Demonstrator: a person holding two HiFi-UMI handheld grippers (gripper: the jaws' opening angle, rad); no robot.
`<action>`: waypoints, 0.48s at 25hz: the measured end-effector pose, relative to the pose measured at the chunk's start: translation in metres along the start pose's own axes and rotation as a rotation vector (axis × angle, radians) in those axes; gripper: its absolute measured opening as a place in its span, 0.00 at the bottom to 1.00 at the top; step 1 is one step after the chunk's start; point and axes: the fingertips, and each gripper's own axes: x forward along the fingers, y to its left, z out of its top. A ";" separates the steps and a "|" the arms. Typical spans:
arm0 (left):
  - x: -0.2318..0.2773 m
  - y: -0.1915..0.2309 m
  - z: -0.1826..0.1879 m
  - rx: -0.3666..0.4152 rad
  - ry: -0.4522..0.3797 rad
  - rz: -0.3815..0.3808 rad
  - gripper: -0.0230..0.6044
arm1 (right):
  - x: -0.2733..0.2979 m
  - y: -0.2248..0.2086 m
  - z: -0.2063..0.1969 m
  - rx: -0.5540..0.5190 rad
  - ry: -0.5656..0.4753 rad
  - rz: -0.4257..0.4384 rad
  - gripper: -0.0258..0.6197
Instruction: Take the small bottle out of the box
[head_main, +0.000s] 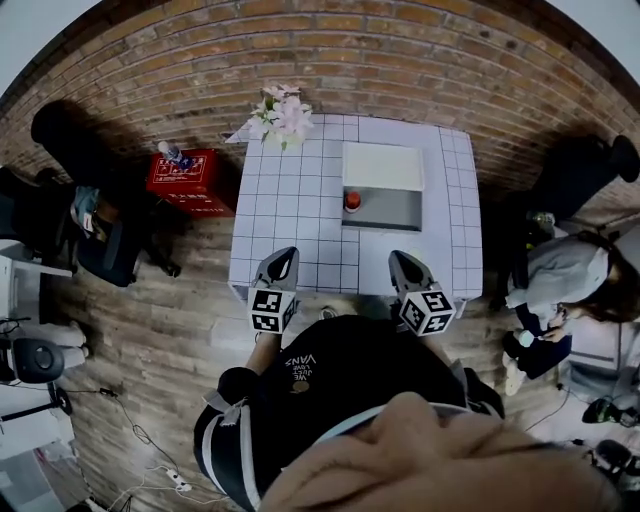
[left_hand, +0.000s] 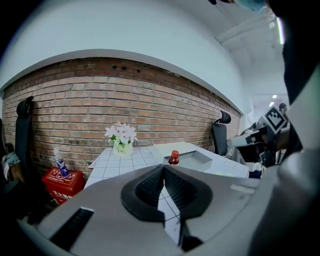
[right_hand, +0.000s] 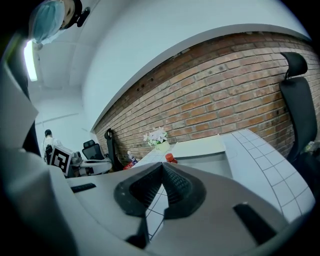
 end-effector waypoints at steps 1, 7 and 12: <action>0.005 0.000 0.000 0.003 0.005 -0.005 0.06 | 0.001 -0.003 0.001 0.000 0.000 -0.005 0.04; 0.035 -0.006 0.016 0.029 0.002 -0.034 0.06 | 0.011 -0.023 0.019 -0.004 -0.004 -0.012 0.04; 0.057 -0.015 0.025 0.059 -0.005 -0.066 0.06 | 0.019 -0.037 0.028 -0.006 -0.006 -0.007 0.04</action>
